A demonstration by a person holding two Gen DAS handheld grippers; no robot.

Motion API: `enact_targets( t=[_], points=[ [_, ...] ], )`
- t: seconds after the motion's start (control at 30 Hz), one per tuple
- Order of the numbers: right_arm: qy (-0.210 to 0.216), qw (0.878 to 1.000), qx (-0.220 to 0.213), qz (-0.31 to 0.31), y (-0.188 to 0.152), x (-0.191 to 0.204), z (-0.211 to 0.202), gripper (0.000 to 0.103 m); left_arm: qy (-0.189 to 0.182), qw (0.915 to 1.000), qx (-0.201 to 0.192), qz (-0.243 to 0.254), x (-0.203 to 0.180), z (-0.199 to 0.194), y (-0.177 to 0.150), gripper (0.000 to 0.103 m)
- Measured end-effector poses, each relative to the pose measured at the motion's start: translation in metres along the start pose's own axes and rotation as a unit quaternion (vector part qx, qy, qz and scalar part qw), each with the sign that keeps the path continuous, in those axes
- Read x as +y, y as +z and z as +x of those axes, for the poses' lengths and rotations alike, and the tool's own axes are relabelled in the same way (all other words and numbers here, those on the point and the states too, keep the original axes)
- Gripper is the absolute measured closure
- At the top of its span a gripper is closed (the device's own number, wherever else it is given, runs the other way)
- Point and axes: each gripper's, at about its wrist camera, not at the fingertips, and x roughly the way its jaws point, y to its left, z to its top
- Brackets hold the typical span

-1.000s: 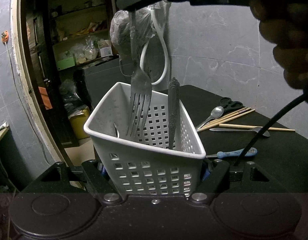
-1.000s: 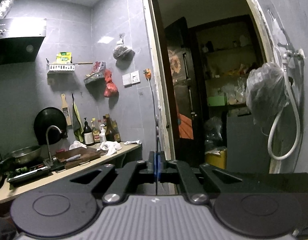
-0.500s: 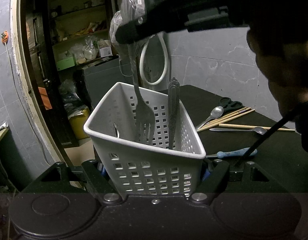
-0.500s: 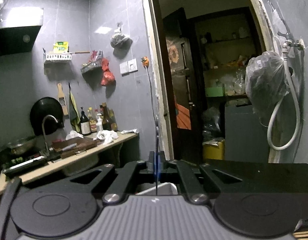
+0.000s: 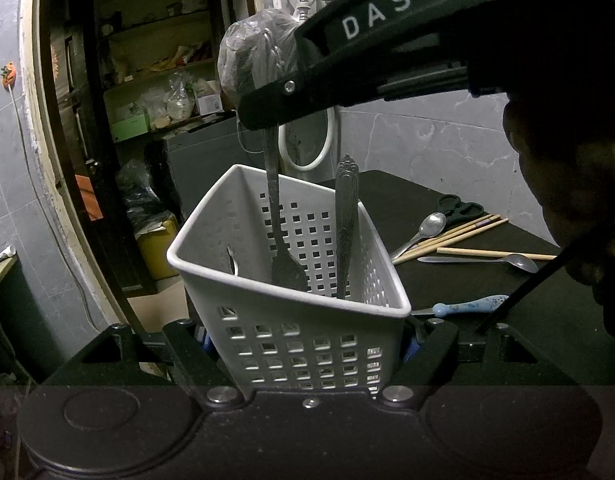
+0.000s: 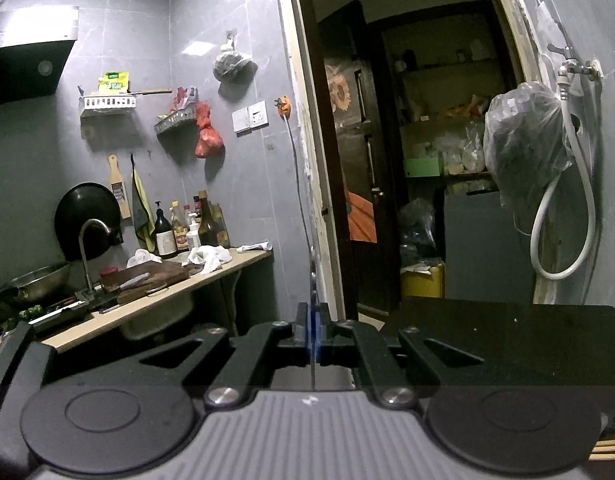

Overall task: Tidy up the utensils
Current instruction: 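Carry the fork over the caddy, lower it in, open the right gripper, then move the right gripper back down toward the utensils on the table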

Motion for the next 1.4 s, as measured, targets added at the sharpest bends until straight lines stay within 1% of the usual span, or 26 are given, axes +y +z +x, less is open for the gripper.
enact_targets(
  t=[0.13, 0.3, 0.43, 0.53, 0.67, 0.73, 0.93, 1.0, 1.03, 1.07, 1.17, 1.27, 1.33, 1.4],
  points=[
    [0.001, 1.000, 0.004, 0.000, 0.000, 0.000, 0.001, 0.100, 0.000, 1.0000, 0.000, 0.000, 0.000, 0.000, 0.000, 0.024],
    [0.001, 1.000, 0.021, 0.003, -0.006, -0.002, 0.001, 0.099, 0.000, 1.0000, 0.000, 0.000, 0.000, 0.000, 0.000, 0.024],
    [-0.001, 1.000, 0.030, 0.005, -0.008, -0.003, 0.002, 0.096, 0.000, 1.0000, 0.000, 0.000, 0.000, 0.001, 0.000, 0.024],
    [0.000, 0.999, 0.032, 0.006, -0.009, -0.003, 0.002, 0.096, 0.000, 1.0000, 0.000, 0.000, 0.000, 0.001, 0.000, 0.024],
    [-0.003, 0.999, 0.037, 0.007, -0.010, -0.004, 0.002, 0.090, 0.000, 1.0000, 0.000, 0.000, -0.001, 0.001, 0.000, 0.024],
    [-0.004, 0.999, 0.038, 0.008, -0.012, -0.005, 0.002, 0.089, 0.000, 1.0000, 0.000, 0.000, -0.001, 0.001, 0.000, 0.024],
    [-0.009, 0.999, 0.034, 0.010, -0.013, -0.007, -0.001, 0.089, 0.000, 1.0000, 0.000, 0.000, -0.001, 0.001, 0.000, 0.024],
    [-0.009, 1.000, 0.021, 0.009, -0.012, -0.006, -0.006, 0.083, 0.000, 1.0000, 0.000, 0.000, -0.001, 0.001, 0.000, 0.024],
    [-0.009, 1.000, 0.015, 0.008, -0.010, -0.006, -0.008, 0.077, 0.000, 1.0000, 0.000, 0.000, 0.000, 0.001, 0.000, 0.024],
    [-0.009, 1.000, 0.011, 0.004, -0.009, -0.005, -0.009, 0.073, 0.000, 1.0000, 0.000, 0.000, -0.001, 0.001, 0.000, 0.024],
    [-0.015, 1.000, 0.002, -0.002, -0.005, -0.004, -0.013, 0.072, 0.000, 1.0000, 0.000, 0.000, -0.001, 0.001, 0.000, 0.024],
    [-0.021, 1.000, -0.006, -0.002, -0.002, -0.004, -0.016, 0.066, -0.001, 1.0000, 0.000, 0.000, -0.001, 0.001, 0.000, 0.024],
    [-0.027, 1.000, -0.013, -0.001, 0.000, -0.005, -0.020, 0.060, 0.000, 1.0000, 0.000, 0.000, -0.001, 0.002, 0.000, 0.024],
    [-0.032, 0.999, -0.027, -0.002, 0.002, -0.006, -0.027, 0.050, 0.000, 1.0000, 0.000, 0.000, -0.001, 0.001, 0.000, 0.024]
  ],
)
